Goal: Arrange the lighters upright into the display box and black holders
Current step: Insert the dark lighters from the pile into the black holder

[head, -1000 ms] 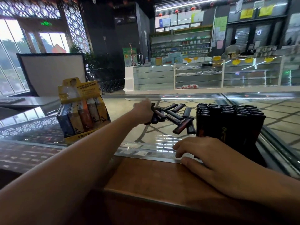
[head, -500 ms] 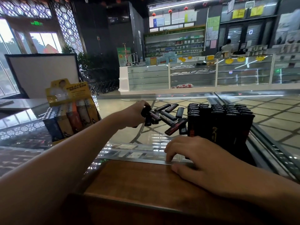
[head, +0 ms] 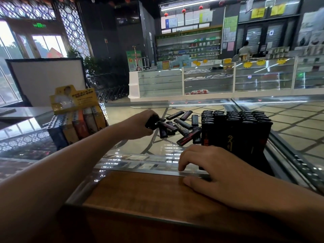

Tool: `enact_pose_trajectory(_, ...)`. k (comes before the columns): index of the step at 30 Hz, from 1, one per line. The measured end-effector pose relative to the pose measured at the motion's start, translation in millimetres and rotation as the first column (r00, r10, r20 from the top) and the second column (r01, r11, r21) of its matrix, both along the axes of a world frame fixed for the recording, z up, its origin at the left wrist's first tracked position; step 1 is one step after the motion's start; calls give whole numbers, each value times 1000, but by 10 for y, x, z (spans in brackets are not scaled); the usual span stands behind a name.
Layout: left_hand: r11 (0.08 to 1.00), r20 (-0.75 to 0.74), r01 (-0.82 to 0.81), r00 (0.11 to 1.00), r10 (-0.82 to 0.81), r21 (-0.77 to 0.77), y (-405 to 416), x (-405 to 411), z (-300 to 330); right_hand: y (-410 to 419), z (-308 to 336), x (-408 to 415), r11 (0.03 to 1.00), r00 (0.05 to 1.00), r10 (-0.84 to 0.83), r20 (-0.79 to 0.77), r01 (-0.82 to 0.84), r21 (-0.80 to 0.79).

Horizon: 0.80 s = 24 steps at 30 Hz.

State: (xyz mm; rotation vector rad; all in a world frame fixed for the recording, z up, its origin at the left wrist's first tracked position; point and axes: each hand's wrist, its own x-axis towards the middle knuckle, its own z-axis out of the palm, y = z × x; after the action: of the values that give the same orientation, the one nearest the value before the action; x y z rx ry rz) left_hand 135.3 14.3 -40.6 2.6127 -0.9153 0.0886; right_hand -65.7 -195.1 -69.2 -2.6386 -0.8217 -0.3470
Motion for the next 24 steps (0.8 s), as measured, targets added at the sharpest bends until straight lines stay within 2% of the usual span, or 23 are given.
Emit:
enact_pose_trajectory(4,993,-137,-3,990,-13,-120,-6,-108,-22,4,14,-31,1000,1000,-1,-15,2,8)
enact_pose_trajectory(6,986,-139,-18,990,-5,-164,-36,-144,-45,5,24,-37,999,999,15,-34,-14,29)
enact_pose_trajectory(9,987,-40,-41,999,35,-153,-67,-149,-54,14,23,-25,1000,1000,6,-21,-5,10)
enact_pose_trajectory(13,996,-21,-39,999,38,-75,-48,-143,-46,15,12,-30,1000,1000,-12,-1,12,-3)
enact_pose_trajectory(16,998,-57,-54,997,52,-44,-37,-166,-39,8,13,-31,999,1000,-21,-2,21,26)
enact_pose_trajectory(20,990,-190,-128,975,114,-66,-42,-170,-35,4,10,-10,997,998,-56,30,54,62)
enact_pose_trajectory(24,983,-119,-175,979,167,-60,-72,-152,-71,12,13,-11,993,997,-75,22,73,96)
